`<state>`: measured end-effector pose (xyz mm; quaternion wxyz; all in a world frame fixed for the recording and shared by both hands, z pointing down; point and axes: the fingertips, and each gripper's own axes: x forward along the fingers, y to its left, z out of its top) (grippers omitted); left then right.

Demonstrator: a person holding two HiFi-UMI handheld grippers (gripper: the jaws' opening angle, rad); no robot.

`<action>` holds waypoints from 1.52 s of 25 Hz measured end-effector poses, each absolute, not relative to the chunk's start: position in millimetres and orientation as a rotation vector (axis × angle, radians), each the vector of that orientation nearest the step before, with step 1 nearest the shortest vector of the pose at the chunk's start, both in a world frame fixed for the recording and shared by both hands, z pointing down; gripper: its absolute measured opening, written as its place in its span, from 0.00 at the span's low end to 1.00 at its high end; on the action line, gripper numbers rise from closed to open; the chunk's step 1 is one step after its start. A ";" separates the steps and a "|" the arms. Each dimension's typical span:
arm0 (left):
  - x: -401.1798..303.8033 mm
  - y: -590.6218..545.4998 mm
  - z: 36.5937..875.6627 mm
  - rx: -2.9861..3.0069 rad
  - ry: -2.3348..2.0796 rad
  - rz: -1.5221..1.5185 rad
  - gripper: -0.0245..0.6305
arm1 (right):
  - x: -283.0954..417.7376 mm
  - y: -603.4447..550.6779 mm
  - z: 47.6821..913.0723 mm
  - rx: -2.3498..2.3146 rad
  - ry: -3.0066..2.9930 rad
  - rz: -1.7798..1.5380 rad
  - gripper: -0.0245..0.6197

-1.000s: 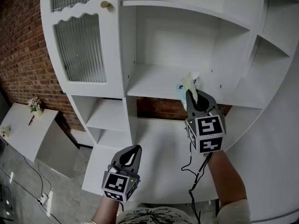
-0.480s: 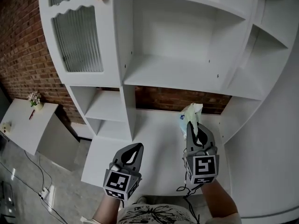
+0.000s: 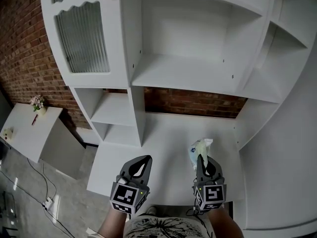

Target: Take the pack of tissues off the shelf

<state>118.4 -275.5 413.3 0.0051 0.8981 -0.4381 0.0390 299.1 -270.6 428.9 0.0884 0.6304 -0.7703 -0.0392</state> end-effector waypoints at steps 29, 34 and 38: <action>134.5 -268.0 418.9 2.860 -1.324 0.146 0.06 | 280.2 -253.9 427.1 1.745 -2.448 -0.188 0.04; 136.8 -269.1 419.4 2.871 -1.317 0.157 0.06 | 279.3 -255.7 428.0 1.737 -2.442 -0.191 0.04; 137.1 -269.0 420.5 2.878 -1.316 0.166 0.06 | 279.4 -256.3 430.3 1.735 -2.443 -0.183 0.04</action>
